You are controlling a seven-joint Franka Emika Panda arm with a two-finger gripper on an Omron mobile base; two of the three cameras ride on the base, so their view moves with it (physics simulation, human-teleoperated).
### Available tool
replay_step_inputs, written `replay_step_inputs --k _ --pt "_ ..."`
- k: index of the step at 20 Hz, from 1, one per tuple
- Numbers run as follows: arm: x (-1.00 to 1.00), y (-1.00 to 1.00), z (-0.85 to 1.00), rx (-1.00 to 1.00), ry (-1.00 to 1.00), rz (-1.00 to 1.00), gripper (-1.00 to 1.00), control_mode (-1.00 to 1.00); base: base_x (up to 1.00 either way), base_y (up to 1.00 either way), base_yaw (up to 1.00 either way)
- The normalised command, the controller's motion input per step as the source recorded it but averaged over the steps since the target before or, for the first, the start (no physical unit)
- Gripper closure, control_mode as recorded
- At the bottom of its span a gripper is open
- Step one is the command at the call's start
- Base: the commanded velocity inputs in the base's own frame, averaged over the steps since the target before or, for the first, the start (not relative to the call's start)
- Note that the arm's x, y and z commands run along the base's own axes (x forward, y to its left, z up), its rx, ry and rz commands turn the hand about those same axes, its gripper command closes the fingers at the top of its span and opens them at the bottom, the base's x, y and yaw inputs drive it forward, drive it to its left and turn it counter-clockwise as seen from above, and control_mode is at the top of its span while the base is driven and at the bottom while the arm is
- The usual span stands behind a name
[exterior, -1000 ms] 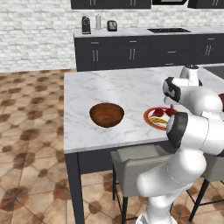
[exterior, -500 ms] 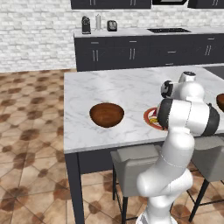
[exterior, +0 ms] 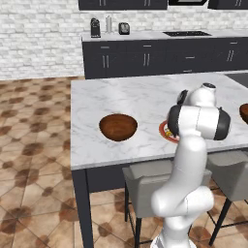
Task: Take the fruits from the plate on the dining counter and place two fruits in each bowl.
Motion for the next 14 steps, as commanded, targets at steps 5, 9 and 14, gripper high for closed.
replay_step_inputs --k 5,9,14 --pt "0.04 -0.19 -0.28 0.0 0.0 0.0 -1.0 -1.0 0.0 0.0 0.0" --pt "0.04 0.0 -0.45 0.0 0.0 0.0 -1.0 -1.0 0.0 0.0 0.0" --pt "0.34 0.0 -0.17 0.0 0.0 0.0 -1.0 -1.0 0.0 0.0 0.0"
